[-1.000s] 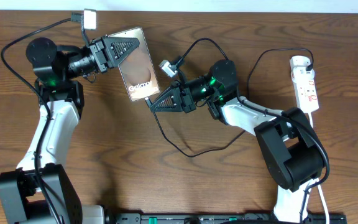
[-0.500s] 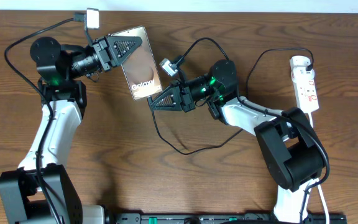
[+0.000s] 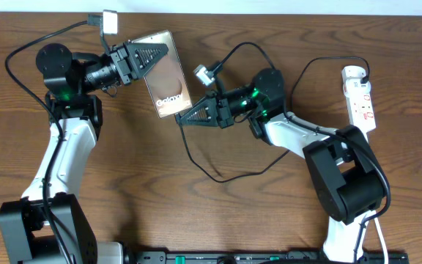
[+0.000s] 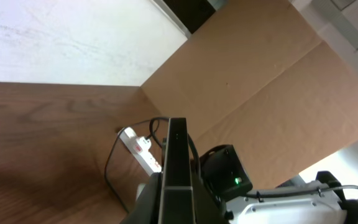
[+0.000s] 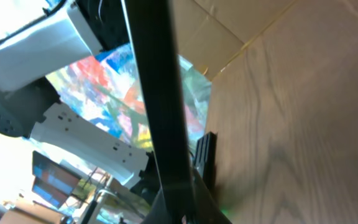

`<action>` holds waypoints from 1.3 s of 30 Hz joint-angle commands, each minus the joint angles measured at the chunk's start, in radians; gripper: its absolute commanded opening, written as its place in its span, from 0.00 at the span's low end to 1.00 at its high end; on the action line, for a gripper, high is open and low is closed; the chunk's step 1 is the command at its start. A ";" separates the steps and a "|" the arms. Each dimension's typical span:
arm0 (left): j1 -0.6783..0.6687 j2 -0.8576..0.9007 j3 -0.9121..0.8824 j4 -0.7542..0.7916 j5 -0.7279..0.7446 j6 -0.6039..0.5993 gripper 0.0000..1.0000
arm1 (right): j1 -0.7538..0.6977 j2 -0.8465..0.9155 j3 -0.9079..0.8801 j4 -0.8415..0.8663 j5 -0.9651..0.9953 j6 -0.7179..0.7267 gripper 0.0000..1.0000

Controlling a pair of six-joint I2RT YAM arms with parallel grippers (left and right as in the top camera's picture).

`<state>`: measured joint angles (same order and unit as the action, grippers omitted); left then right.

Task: Plug charger to phone and switch on socket

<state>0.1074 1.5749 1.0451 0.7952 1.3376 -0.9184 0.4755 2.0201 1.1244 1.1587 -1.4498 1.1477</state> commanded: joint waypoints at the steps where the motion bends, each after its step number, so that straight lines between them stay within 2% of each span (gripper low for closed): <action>1: -0.013 -0.003 0.006 0.006 0.072 0.010 0.07 | -0.025 -0.006 0.009 0.006 0.082 0.005 0.01; 12: -0.009 -0.003 0.006 0.006 0.064 0.010 0.07 | -0.026 -0.006 0.009 0.005 0.062 0.004 0.03; 14: 0.001 -0.003 0.006 0.006 0.061 0.008 0.07 | -0.030 -0.006 0.009 0.005 0.054 0.004 0.19; 15: 0.008 -0.003 0.006 0.006 0.060 0.008 0.07 | -0.033 -0.006 0.009 0.005 0.052 0.004 0.33; 17: 0.026 -0.003 0.006 0.006 0.061 0.004 0.07 | -0.038 -0.006 0.009 0.005 0.051 0.004 0.70; 18: 0.035 -0.003 0.006 0.006 0.061 0.001 0.07 | -0.040 -0.006 0.009 0.005 0.052 0.004 0.97; 19: 0.045 -0.003 0.006 0.006 0.061 -0.003 0.07 | -0.043 -0.006 0.009 0.005 0.052 0.004 0.99; 27: 0.122 -0.003 0.006 0.005 0.086 -0.037 0.07 | -0.076 -0.006 0.009 0.003 0.049 0.011 0.99; 39: 0.206 -0.003 0.006 -0.006 0.087 -0.113 0.07 | -0.244 -0.006 0.009 -0.010 0.038 0.211 0.99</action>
<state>0.2996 1.5753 1.0447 0.7837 1.4151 -0.9958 0.2615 2.0205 1.1248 1.1461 -1.4166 1.2858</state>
